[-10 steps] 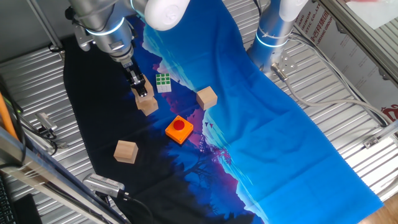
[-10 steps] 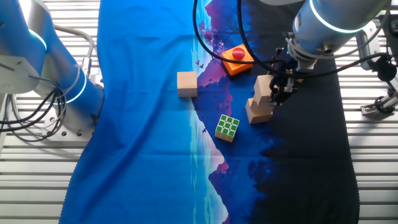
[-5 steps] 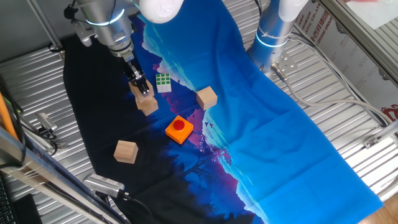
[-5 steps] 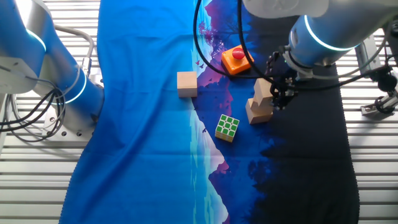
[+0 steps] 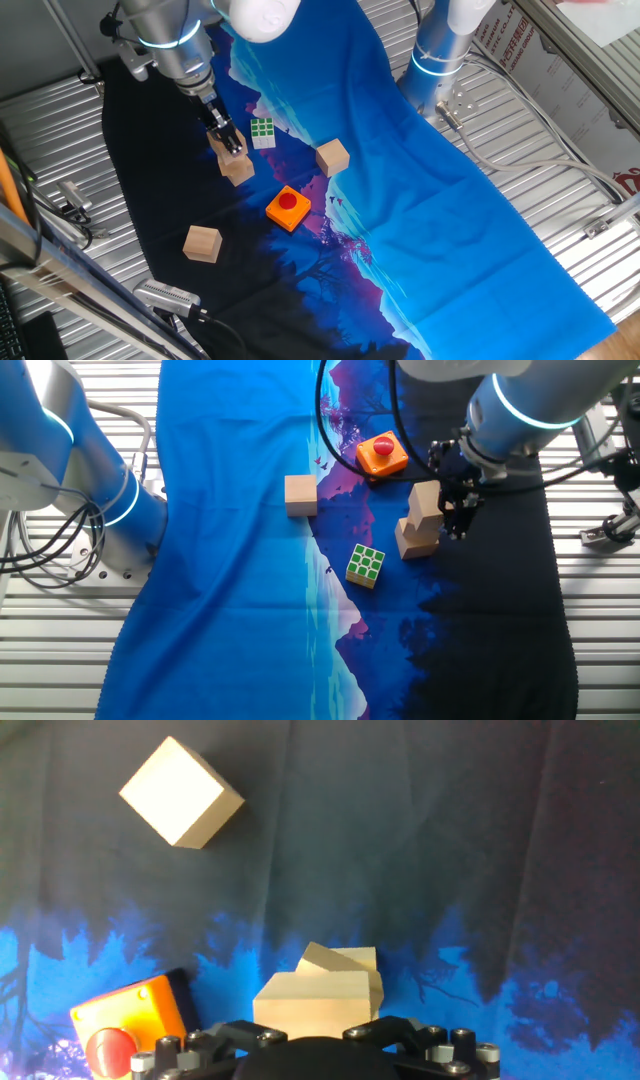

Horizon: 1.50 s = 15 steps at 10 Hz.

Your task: Stack the blocks in a vertical line of five

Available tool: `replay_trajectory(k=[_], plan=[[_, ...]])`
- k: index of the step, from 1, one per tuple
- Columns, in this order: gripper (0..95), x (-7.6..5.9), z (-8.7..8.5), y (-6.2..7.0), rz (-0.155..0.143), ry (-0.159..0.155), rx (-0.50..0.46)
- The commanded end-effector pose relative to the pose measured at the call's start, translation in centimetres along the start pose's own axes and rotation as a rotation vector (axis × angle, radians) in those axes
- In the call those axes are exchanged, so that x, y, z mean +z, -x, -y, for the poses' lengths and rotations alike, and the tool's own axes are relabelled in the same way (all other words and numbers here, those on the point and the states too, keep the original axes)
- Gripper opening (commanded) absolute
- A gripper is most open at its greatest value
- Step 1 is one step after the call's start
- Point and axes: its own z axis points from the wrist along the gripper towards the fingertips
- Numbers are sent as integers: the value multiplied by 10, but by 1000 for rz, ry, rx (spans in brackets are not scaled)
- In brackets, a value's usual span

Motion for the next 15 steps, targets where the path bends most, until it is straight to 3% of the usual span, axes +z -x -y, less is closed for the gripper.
replay_trajectory(k=[1,4,5,7,8,9,12,14,15], plan=[[950,-9,-9,0,-23,7,-6],[950,-40,-24,1,-34,-14,-14],[950,-47,-25,1,-35,-2,-13],[950,-47,-26,1,-35,67,24],[950,-47,-27,0,-34,71,48],[950,-49,-35,-2,-33,44,98],[950,-50,-55,-8,-36,34,129],[950,-46,-66,-5,-40,-53,115],[760,-46,-69,-3,-44,-101,94]])
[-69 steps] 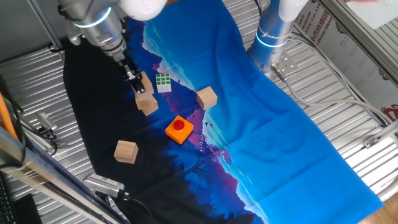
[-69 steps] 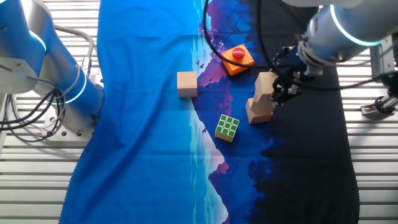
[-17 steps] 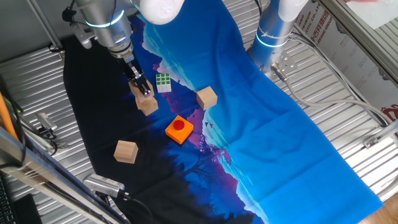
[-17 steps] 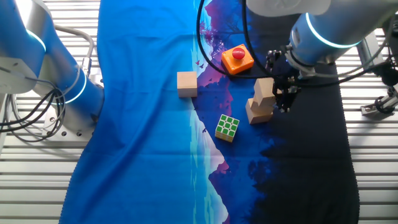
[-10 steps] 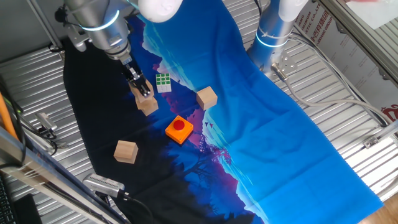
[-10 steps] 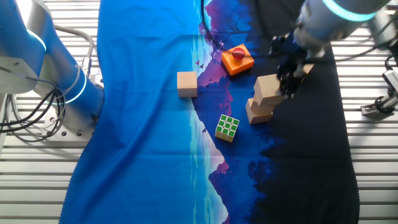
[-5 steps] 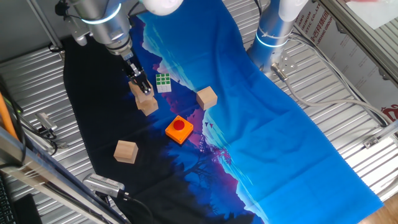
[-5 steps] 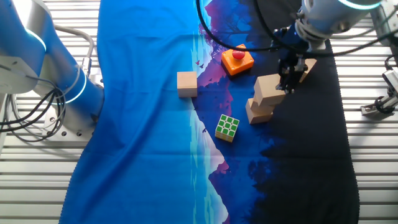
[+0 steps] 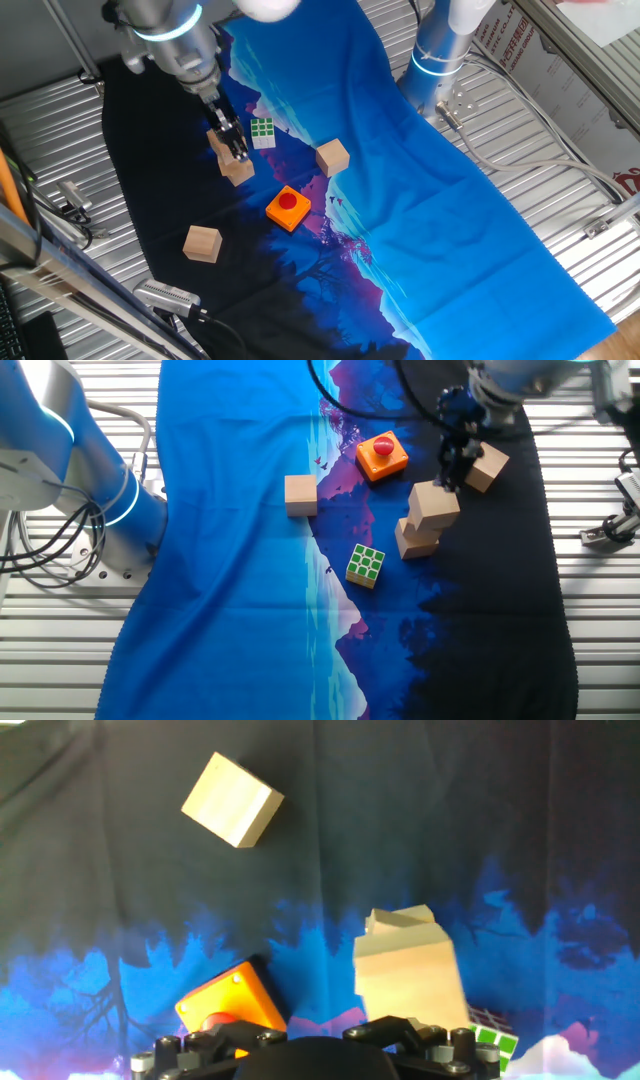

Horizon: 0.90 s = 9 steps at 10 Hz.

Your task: Stack the blocks in a vertical line of five

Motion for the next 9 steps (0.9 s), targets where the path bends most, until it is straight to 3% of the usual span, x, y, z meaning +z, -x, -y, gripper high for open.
replay_trajectory(k=[1,3,7,9], plan=[[760,2,-8,6,-1,-151,-63],[760,7,-13,9,5,-180,-55],[760,22,-26,19,8,-176,-30],[760,32,-37,25,10,-157,-4]])
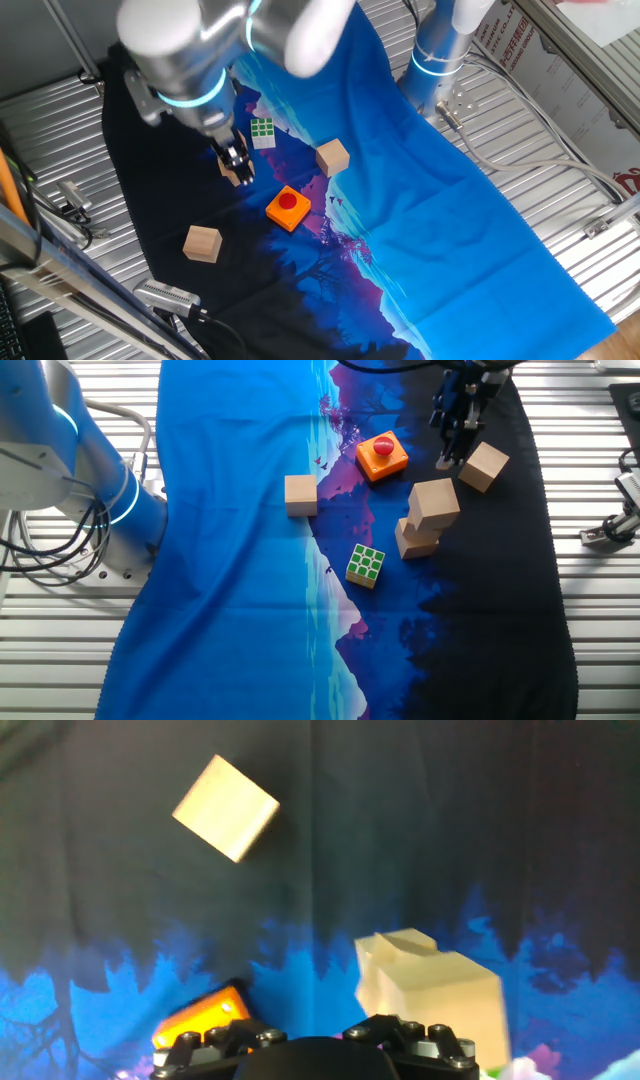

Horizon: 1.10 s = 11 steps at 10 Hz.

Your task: Stack the blocks in a vertical line of five

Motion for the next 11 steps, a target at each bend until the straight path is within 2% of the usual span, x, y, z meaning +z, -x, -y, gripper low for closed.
replay_trajectory(k=[1,4,6,8,9,11], plan=[[760,8,-9,5,-3,44,53],[760,17,-6,13,26,58,39],[760,21,-2,24,55,91,45],[760,22,-4,33,65,117,88],[760,21,-6,34,57,132,107],[760,20,-7,31,26,132,107]])
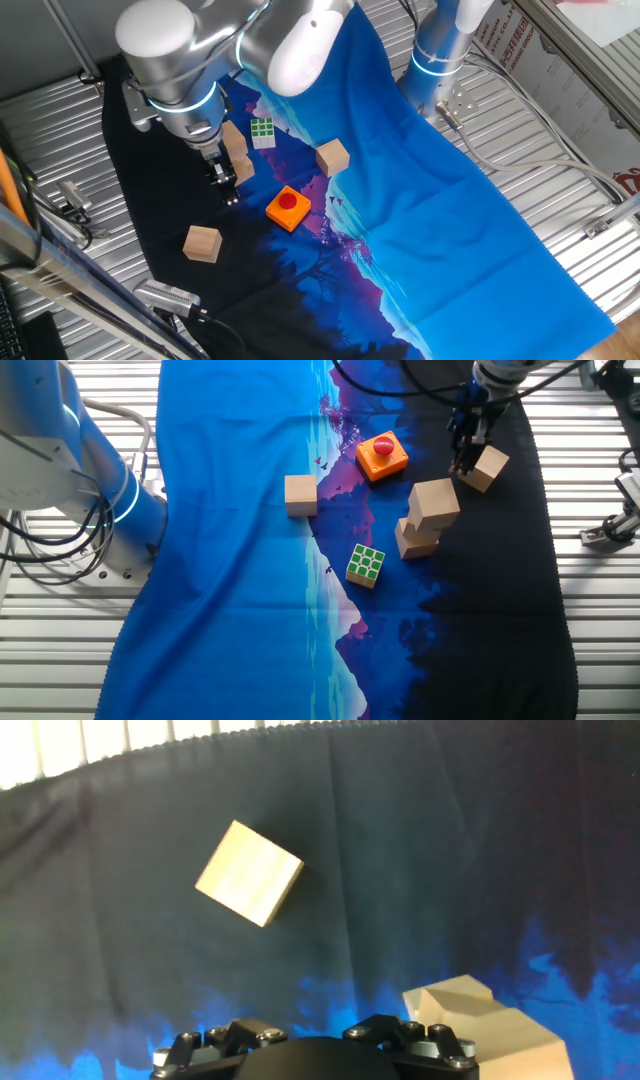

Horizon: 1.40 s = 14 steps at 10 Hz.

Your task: Stack the blocks in a vertical line of five

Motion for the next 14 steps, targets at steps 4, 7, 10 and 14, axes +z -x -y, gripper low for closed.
replay_trajectory(k=[4,7,10,14], plan=[[760,-4,6,-30,-72,-16,-9],[760,2,16,-33,-76,-13,-31],[760,0,12,-32,-74,-16,-29],[760,-1,11,-31,-77,-18,-36]])
